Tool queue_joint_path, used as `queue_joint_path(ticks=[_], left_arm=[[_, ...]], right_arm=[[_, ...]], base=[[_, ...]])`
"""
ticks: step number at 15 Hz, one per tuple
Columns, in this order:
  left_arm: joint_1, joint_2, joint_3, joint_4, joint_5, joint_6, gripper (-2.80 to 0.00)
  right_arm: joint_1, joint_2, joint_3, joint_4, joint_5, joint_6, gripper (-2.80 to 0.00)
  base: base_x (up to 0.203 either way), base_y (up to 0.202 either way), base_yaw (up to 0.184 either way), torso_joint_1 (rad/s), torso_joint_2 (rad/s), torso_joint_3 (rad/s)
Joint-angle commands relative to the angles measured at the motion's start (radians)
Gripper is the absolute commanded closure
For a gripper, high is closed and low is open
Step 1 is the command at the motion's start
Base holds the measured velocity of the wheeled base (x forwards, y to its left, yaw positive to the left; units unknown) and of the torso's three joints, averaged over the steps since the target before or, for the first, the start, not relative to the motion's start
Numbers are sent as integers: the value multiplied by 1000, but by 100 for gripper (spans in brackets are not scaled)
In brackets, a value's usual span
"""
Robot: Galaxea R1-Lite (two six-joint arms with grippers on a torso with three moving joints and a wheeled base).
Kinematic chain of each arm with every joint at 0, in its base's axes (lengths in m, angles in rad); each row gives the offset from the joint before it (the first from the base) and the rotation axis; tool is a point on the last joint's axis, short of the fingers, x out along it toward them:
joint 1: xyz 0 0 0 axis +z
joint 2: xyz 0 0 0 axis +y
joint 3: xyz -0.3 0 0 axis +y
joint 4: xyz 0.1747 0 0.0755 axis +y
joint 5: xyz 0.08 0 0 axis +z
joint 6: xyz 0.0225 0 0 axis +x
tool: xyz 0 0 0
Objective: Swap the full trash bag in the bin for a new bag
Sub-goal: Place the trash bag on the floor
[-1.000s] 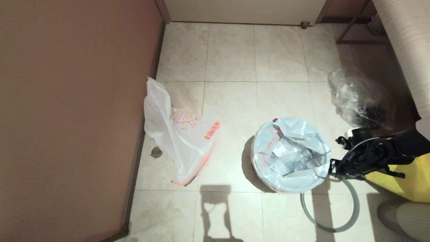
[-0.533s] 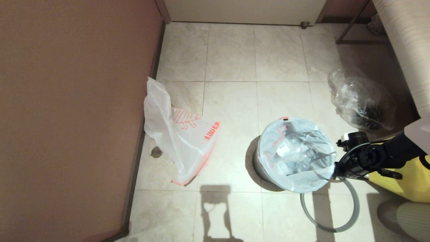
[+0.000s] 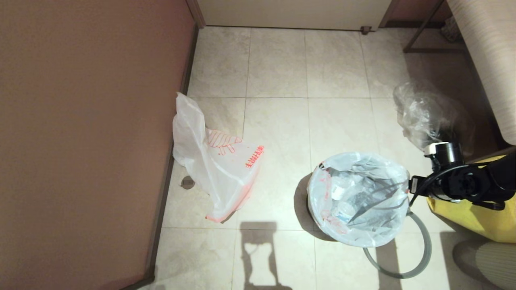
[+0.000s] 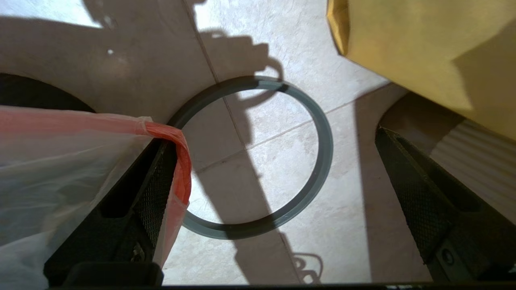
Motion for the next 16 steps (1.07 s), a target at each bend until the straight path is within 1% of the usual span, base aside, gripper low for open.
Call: queue_joint_path(ticks=[1, 2, 6, 10, 12, 14, 15, 16], left_arm=[[0, 1, 0, 0, 0, -1, 0], [0, 1, 0, 0, 0, -1, 0], [0, 1, 0, 0, 0, -1, 0], [0, 1, 0, 0, 0, -1, 0], [0, 1, 0, 0, 0, -1, 0], [0, 1, 0, 0, 0, -1, 0], [0, 1, 0, 0, 0, -1, 0], [0, 1, 0, 0, 0, -1, 0]], right_arm=[[31, -86, 43, -35, -105, 2, -280], [45, -95, 63, -73, -138, 2, -280], [103, -175, 144, -99, -175, 9, -280], [112, -238, 153, -91, -182, 37, -280], [110, -232, 155, -89, -178, 36, -280], [103, -199, 156, -82, -155, 35, -280], [83, -183, 155, -81, -102, 33, -280], [57, -172, 151, -79, -30, 31, -280]], base=[[0, 0, 0, 0, 0, 0], [0, 0, 0, 0, 0, 0], [0, 0, 0, 0, 0, 0], [0, 0, 0, 0, 0, 0], [0, 0, 0, 0, 0, 0], [0, 0, 0, 0, 0, 0], [0, 0, 0, 0, 0, 0], [0, 0, 0, 0, 0, 0]])
